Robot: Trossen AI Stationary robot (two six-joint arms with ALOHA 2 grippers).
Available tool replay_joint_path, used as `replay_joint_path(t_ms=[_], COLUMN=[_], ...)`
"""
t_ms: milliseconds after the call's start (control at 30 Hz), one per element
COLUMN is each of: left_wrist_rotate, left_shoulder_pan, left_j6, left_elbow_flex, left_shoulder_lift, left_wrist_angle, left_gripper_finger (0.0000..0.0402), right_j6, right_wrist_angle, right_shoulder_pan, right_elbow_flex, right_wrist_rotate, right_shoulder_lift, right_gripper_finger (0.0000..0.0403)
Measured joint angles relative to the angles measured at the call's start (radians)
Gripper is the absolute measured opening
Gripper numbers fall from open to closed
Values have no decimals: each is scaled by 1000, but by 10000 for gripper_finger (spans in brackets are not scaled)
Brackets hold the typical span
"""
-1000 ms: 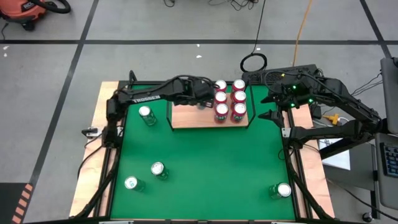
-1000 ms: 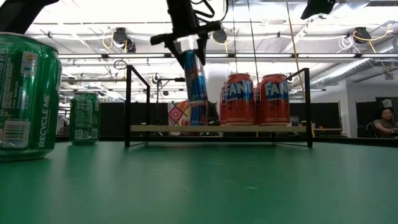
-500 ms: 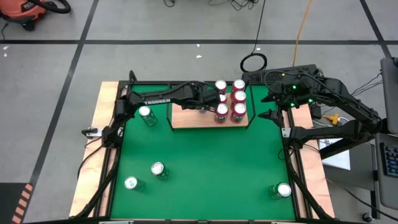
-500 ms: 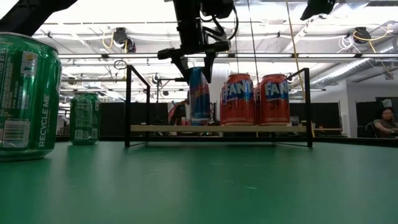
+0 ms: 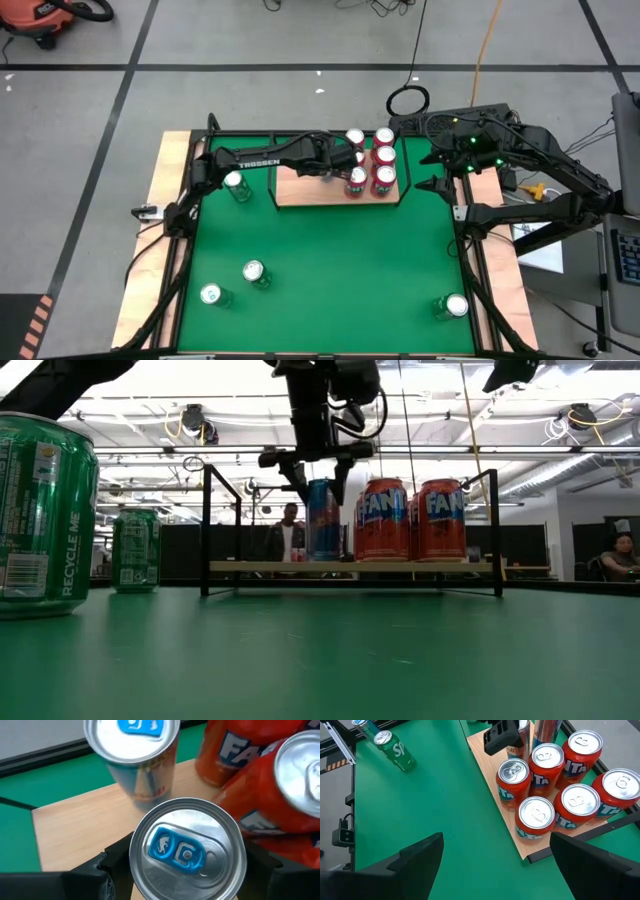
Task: Place canned beverage on shelf
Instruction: Put the blue soda can on the shelf aligned with the other blue soda can on the shelf
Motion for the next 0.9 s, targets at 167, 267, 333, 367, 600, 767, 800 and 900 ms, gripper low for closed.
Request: replay_joint_path(t_ms=[167,267,333,367,600,767,800,900], left_wrist_rotate=[-7,-23,-28,-28,-39,-40,-41,-41], left_shoulder_pan=[-1,0,0,1,2,2,2,4], left_j6=[0,1,2,2,8,24,29,44], left_elbow_flex=[0,0,0,0,0,0,0,0], left_shoulder_lift=[0,0,0,0,0,0,0,0], left_wrist_angle=[28,33,32,32,32,32,32,32], left_gripper_finger=[253,253,254,254,254,254,254,254], right_j6=[0,0,0,0,0,0,0,4], right_wrist_angle=[0,0,0,0,0,0,0,0], right_shoulder_pan=[0,0,0,0,0,0,0,0], right_elbow_flex=[0,0,0,0,0,0,0,0], right_wrist_rotate=[0,0,0,0,0,0,0,0], right_shoulder_lift=[0,0,0,0,0,0,0,0], right_gripper_finger=[357,357,357,357,357,357,357,357])
